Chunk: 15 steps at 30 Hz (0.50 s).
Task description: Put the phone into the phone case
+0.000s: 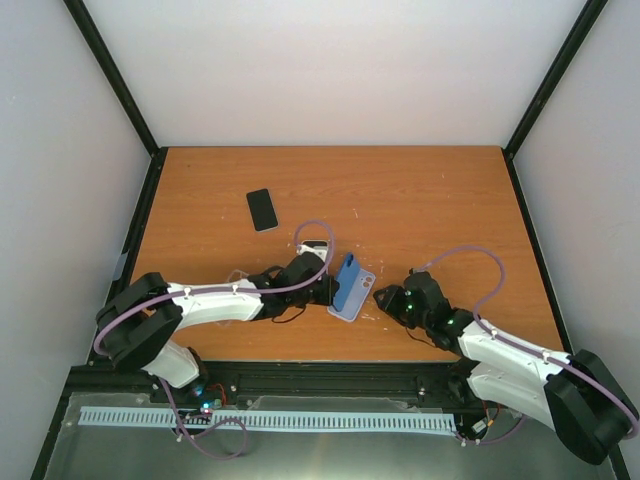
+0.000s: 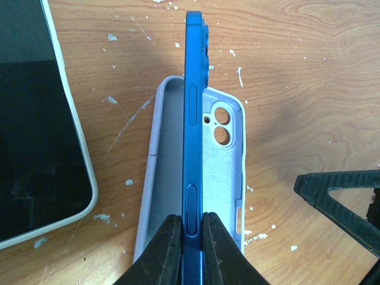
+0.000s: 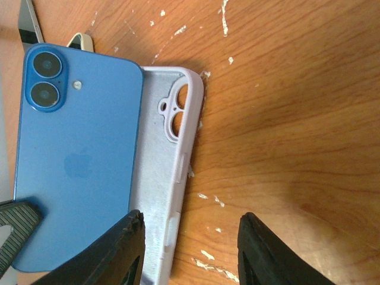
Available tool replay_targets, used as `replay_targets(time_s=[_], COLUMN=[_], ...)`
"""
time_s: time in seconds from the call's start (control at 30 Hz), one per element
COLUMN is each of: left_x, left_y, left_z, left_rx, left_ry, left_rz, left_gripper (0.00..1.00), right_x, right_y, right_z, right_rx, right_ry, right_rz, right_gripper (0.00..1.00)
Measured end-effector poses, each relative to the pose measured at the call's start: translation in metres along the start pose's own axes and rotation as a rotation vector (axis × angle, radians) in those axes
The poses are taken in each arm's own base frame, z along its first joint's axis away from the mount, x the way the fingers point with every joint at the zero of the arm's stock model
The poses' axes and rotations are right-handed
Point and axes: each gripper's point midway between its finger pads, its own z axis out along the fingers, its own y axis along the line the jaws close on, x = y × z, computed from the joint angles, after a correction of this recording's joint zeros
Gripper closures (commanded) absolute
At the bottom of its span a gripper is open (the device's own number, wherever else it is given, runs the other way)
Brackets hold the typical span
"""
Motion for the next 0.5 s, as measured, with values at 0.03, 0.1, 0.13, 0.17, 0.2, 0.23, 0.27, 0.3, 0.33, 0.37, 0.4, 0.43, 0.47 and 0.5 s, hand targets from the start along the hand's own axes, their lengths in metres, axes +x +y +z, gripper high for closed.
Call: replay_targets(time_s=[0.03,0.1,0.13,0.17,0.2,0.23,0.27,0.3,0.33,0.37,0.4,0.43,0.47,0.5], left_x=[0.0001,0.0,0.0,0.0001,0.0,-0.0001,-0.0005,-0.0003,-0.0002,-0.0004,-0.0005,-0.0004,-0.0007,-0.0004], left_y=[-0.0002,-0.0011,-0.0015,-0.0017,-0.002,-0.0026,-0.003,-0.0027,-0.0019,-0.001,-0.0003,0.0007,0.0012,0.0023], left_z=[0.0003,0.0013,0.0016,0.0021,0.0025,0.0025,0.0022,0.0021,0.0017,0.0014,0.001,0.0007,0.0004,0.0002], left_rx=[-0.004,-0.013,-0.018,-0.022,-0.026,-0.029,-0.034,-0.04,-0.049,-0.059,-0.067,-0.074,-0.081,-0.087], left_ry=[-0.003,-0.009,-0.011,-0.011,-0.013,-0.014,-0.017,-0.018,-0.018,-0.018,-0.017,-0.017,-0.018,-0.016], left_rz=[0.004,0.014,0.019,0.022,0.026,0.031,0.036,0.04,0.043,0.046,0.047,0.048,0.049,0.05], left_gripper=[1.0,1.0,1.0,1.0,1.0,1.0,1.0,1.0,1.0,1.0,1.0,1.0,1.0,1.0], right_x=[0.0002,0.0012,0.0017,0.0019,0.002,0.0021,0.0022,0.0025,0.0027,0.0029,0.0033,0.0034,0.0034,0.0035], right_y=[-0.001,-0.0029,-0.0038,-0.0042,-0.0042,-0.0044,-0.0048,-0.0053,-0.0058,-0.0062,-0.007,-0.0071,-0.0073,-0.0074], right_z=[-0.0008,-0.0016,-0.0016,-0.0016,-0.0016,-0.0016,-0.0016,-0.0016,-0.0016,-0.0017,-0.0017,-0.0017,-0.0017,-0.0017], right_rx=[0.001,0.005,0.007,0.009,0.009,0.01,0.011,0.014,0.015,0.017,0.02,0.021,0.022,0.022], right_ry=[-0.002,0.0,0.002,0.003,0.003,0.003,0.004,0.005,0.006,0.006,0.008,0.008,0.008,0.009], right_rz=[0.003,0.012,0.014,0.016,0.016,0.017,0.017,0.017,0.017,0.017,0.017,0.017,0.017,0.018], right_gripper=[0.56,0.56,0.56,0.56,0.56,0.56,0.56,0.56,0.56,0.56,0.56,0.56,0.56,0.56])
